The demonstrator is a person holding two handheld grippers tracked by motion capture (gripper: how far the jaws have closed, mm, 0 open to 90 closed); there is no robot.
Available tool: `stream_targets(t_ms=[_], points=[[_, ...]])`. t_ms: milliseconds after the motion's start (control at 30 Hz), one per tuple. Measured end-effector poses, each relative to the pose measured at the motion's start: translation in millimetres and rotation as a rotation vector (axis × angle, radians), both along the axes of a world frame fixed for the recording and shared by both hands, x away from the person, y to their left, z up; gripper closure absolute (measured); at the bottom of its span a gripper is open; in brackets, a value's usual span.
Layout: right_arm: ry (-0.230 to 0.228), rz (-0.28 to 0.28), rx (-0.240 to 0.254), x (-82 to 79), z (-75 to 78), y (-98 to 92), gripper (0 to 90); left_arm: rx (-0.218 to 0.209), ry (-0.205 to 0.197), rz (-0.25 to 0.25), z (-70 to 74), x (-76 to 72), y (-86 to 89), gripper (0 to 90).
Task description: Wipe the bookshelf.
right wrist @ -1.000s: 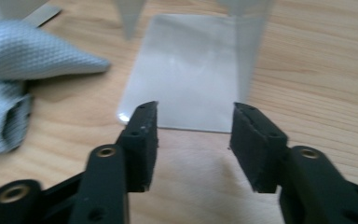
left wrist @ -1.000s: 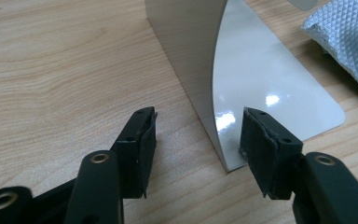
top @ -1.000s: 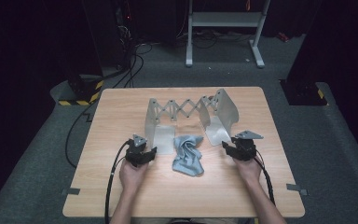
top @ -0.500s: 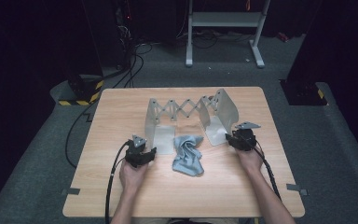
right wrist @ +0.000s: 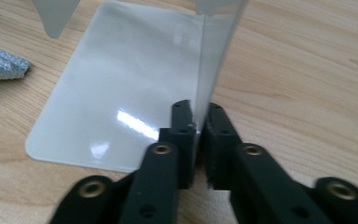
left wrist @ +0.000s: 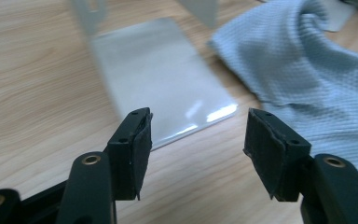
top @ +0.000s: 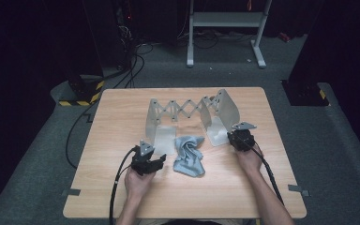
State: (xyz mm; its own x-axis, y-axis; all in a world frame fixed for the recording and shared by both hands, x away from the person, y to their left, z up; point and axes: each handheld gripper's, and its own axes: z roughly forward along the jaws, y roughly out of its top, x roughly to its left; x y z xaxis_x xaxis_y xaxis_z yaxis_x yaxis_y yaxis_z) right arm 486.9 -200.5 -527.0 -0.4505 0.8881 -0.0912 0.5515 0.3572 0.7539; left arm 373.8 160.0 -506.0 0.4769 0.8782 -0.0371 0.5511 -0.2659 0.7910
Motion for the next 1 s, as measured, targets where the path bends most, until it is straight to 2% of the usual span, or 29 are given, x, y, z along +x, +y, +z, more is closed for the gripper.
stream_targets(t_ms=[67, 100, 233, 300, 333, 400, 500, 600, 733, 767, 867, 900, 1000], points=[[0.009, -0.002, 0.015, -0.5, 0.1, -1.6, 86.7, -0.004, 0.0, -0.012, 0.0, 0.3, -4.6, 40.1], [0.019, -0.01, 0.034, -3.7, 0.1, -3.9, 87.2, 0.005, 0.003, -0.04, 0.2, 1.7, -14.8, 38.5], [0.025, -0.03, 0.051, -16.4, -0.1, -6.2, 87.8, 0.018, 0.002, -0.099, 1.7, 7.0, -35.2, 33.9], [0.03, -0.036, 0.058, -22.3, -0.1, -7.1, 87.9, 0.022, 0.0, -0.112, 2.7, 8.5, -39.9, 31.4], [0.03, -0.036, 0.058, -24.9, -0.1, -7.3, 87.9, 0.014, -0.005, -0.139, 5.2, 11.0, -49.0, 30.5], [0.033, -0.039, 0.065, -30.2, -0.2, -6.8, 87.8, 0.026, -0.011, -0.156, 8.2, 13.7, -58.2, 28.0], [0.036, -0.042, 0.069, -36.4, -0.3, -5.9, 87.8, 0.027, -0.019, -0.165, 9.1, 16.9, -65.0, 26.3], [0.04, -0.041, 0.075, -41.2, -0.3, -5.6, 87.6, 0.072, -0.013, -0.173, 6.3, 23.2, -77.9, 24.1], [0.039, -0.039, 0.073, -44.8, -0.3, -5.2, 87.4, 0.091, -0.002, -0.168, 3.3, 29.7, -85.1, 22.2], [0.039, -0.037, 0.073, -46.0, -0.4, -5.2, 87.3, 0.118, -0.008, -0.161, 2.3, 33.8, -88.1, 22.8], [0.038, -0.037, 0.072, -46.3, -0.4, -4.9, 87.2, 0.116, -0.008, -0.158, 1.1, 37.0, -90.5, 26.3], [0.035, -0.036, 0.069, -46.2, -0.4, -4.9, 87.1, 0.152, 0.003, -0.16, -0.3, 41.5, -94.3, 26.3], [0.035, -0.036, 0.067, -46.4, -0.4, -4.6, 87.1, 0.174, 0.024, -0.161, -3.3, 48.3, -101.2, 28.3]])
